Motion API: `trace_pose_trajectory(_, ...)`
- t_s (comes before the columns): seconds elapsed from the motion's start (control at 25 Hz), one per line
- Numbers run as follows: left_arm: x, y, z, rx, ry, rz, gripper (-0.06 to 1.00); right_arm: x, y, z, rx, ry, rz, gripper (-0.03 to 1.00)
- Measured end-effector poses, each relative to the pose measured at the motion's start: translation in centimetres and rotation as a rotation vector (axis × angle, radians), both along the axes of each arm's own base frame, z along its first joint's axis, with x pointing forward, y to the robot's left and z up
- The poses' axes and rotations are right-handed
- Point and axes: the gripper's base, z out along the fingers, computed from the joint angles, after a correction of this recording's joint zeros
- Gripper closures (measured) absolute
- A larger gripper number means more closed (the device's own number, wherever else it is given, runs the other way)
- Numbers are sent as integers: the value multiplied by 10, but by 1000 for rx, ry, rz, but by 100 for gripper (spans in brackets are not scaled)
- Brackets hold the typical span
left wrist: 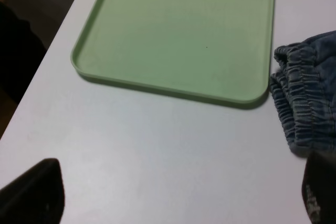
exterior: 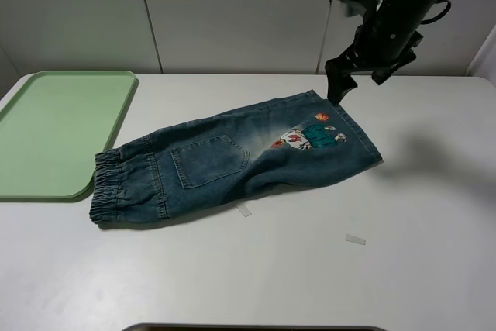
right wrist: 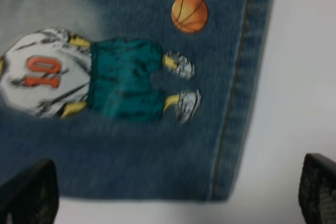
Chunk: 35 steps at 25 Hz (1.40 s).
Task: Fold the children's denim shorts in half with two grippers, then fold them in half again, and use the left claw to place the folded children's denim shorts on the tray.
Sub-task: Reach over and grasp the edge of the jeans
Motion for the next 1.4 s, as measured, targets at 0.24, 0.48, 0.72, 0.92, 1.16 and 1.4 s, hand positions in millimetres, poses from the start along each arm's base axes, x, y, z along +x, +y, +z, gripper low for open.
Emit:
trace_pose_trajectory(0.24, 0, 0, 0, 0, 0, 0, 6, 22, -1, -45, -24, -9, 20, 27)
trace_pose_trajectory(0.48, 0, 0, 0, 0, 0, 0, 6, 38, -14, -83, -36, 10, 7, 27)
trace_pose_trajectory(0.72, 0, 0, 0, 0, 0, 0, 6, 60, -15, -95, -38, -10, 12, 27)
trace_pose_trajectory(0.92, 0, 0, 0, 0, 0, 0, 6, 78, -13, -110, -40, -16, 18, 27)
trace_pose_trajectory(1.16, 0, 0, 0, 0, 0, 0, 6, 90, -25, -132, -41, 22, 4, 27)
trace_pose_trajectory(1.4, 0, 0, 0, 0, 0, 0, 6, 91, -29, -139, 11, 58, 12, 27)
